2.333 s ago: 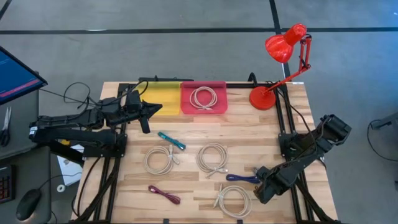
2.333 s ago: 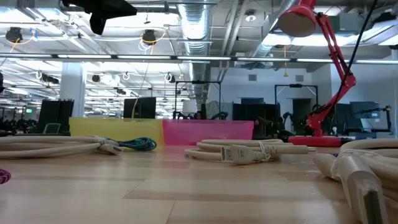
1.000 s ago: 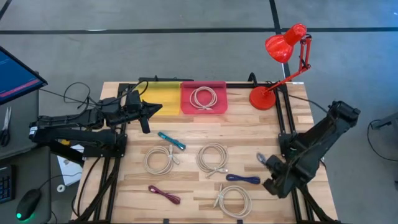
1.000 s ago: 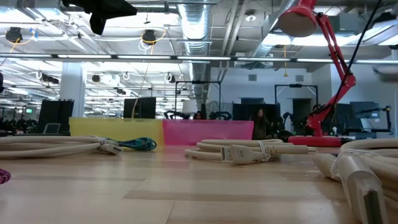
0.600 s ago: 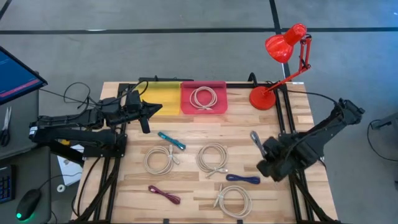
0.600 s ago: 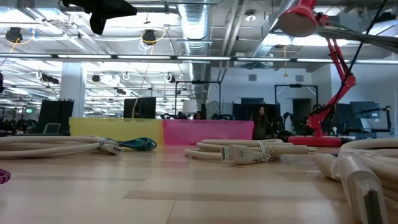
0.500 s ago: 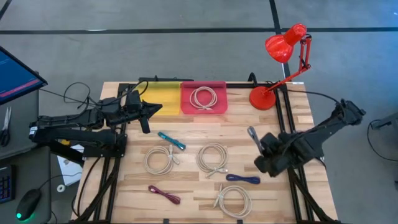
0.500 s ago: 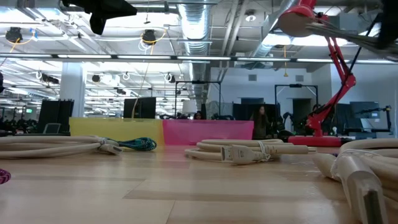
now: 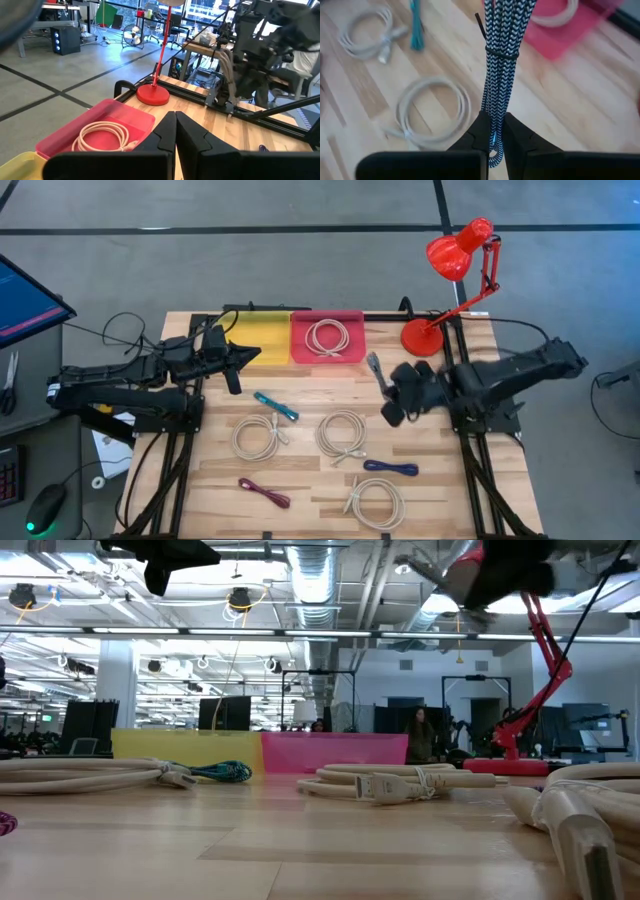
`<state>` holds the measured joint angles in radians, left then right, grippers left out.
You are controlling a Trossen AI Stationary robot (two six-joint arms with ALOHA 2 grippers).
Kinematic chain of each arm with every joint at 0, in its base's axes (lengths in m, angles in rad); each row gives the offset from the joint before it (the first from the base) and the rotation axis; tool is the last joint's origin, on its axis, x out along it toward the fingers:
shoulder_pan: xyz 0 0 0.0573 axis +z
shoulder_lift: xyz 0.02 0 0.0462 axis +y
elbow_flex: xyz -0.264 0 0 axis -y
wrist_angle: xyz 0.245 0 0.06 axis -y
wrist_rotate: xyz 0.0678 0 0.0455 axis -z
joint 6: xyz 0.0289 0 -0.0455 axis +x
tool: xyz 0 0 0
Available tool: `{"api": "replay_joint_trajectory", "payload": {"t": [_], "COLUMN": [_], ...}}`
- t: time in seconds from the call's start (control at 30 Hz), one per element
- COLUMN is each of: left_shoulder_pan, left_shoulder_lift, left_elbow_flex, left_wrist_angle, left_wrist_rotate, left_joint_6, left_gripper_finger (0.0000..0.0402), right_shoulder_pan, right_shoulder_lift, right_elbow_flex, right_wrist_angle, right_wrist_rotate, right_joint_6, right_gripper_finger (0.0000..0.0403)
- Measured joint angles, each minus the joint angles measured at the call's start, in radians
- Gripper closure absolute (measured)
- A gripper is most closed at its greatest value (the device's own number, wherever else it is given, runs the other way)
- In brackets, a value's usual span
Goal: Pick & Place USB Port
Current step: Put the white charger cable into the yellow bin
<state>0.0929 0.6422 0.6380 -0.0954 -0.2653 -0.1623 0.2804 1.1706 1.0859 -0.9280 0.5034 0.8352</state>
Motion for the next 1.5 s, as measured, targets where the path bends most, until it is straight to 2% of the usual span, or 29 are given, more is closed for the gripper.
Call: {"api": "replay_joint_trajectory", "payload": {"t": [0.4, 0.7, 0.97, 1.2, 1.4, 1.5], "left_shoulder_pan": [0.0, 0.0, 0.0, 0.0, 0.0, 0.0], "left_shoulder_lift": [0.0, 0.0, 0.0, 0.025, 0.076, 0.108], "left_elbow_flex": [0.0, 0.0, 0.0, 0.001, 0.0, 0.0], "left_wrist_angle": [0.003, 0.007, 0.01, 0.017, 0.051, 0.094], "left_wrist_rotate": [0.001, 0.001, 0.001, 0.057, 0.136, 0.142], "left_joint_6": [-0.035, -0.042, -0.203, -0.293, -0.345, -0.345], "left_gripper_finger": [0.0396, 0.0396, 0.0392, 0.034, 0.0286, 0.0268], "right_shoulder_pan": [-0.168, -0.242, -0.292, -0.306, -0.312, -0.315], "right_shoulder_lift": [0.033, 0.136, 0.246, 0.335, 0.427, 0.474], "right_elbow_flex": [0.002, 0.002, 0.001, 0.033, 0.149, 0.216], "right_wrist_angle": [0.266, 0.506, 0.683, 0.813, 0.813, 0.814], "right_wrist_rotate": [-0.01, -0.12, -0.222, -0.286, -0.326, -0.327], "right_joint_6": [-0.248, -0.397, -0.433, -0.486, -0.549, -0.558], "right_gripper_finger": [0.0387, 0.0387, 0.0387, 0.0387, 0.0388, 0.0388]}}
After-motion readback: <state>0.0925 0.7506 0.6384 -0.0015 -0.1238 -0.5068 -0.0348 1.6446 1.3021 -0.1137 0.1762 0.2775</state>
